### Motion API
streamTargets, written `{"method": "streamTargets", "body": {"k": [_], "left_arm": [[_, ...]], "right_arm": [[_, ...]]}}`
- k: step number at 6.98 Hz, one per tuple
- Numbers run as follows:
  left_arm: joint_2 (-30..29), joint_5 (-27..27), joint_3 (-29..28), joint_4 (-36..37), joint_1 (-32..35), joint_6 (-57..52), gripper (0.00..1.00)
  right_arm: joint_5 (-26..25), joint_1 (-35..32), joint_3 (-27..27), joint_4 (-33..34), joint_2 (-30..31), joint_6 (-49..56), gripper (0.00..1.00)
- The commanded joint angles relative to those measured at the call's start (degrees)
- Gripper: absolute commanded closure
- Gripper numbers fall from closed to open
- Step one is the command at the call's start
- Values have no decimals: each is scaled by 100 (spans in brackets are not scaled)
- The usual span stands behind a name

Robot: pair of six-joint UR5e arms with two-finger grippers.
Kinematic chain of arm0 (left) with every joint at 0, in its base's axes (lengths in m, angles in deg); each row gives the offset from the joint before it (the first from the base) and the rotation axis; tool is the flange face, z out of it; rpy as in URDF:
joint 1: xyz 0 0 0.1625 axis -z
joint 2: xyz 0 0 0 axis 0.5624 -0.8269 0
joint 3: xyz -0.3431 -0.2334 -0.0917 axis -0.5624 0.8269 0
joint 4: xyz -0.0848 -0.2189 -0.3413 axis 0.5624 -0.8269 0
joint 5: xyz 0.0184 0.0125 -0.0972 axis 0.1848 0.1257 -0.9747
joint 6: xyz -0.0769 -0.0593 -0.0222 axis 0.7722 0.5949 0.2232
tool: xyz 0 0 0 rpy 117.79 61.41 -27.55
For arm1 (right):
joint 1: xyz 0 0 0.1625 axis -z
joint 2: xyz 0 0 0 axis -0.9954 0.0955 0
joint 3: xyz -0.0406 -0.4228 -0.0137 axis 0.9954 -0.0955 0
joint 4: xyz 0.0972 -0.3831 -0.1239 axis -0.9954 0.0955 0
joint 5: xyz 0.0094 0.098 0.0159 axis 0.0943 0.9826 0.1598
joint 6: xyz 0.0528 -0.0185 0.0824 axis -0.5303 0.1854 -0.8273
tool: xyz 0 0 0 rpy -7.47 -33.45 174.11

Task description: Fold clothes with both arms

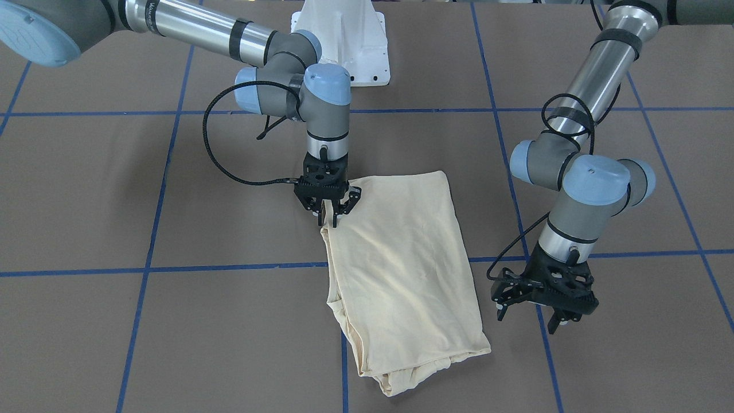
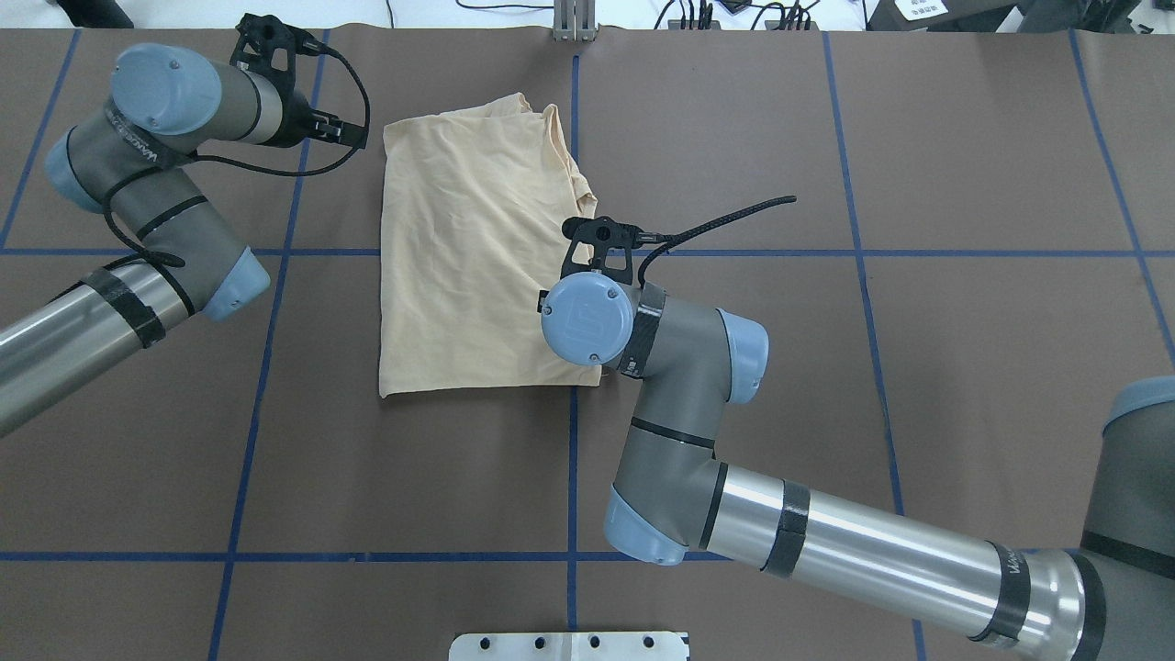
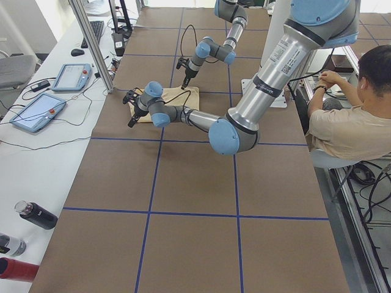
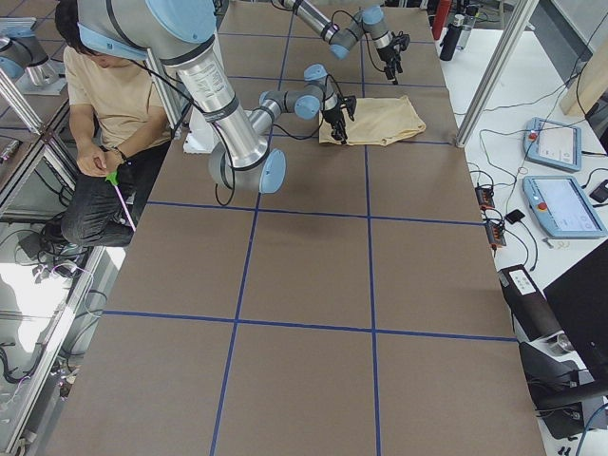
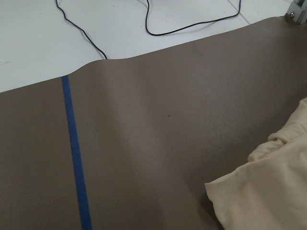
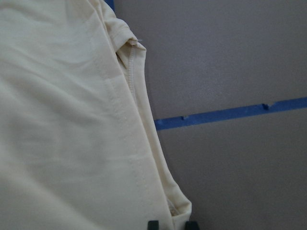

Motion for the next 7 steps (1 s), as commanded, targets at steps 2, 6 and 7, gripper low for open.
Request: {"method": "streamTargets", "body": {"k": [2, 6, 7], "left_arm": [[0, 0, 0, 0, 0, -1, 0], [0, 0, 0, 0, 0, 8, 0], [0, 0, 0, 0, 0, -1, 0]], "right_arm": [[1, 0, 4, -1, -6, 19, 100], [88, 9, 973, 8, 754, 485, 100], [88, 105, 1606, 51, 1255, 485, 100]]}}
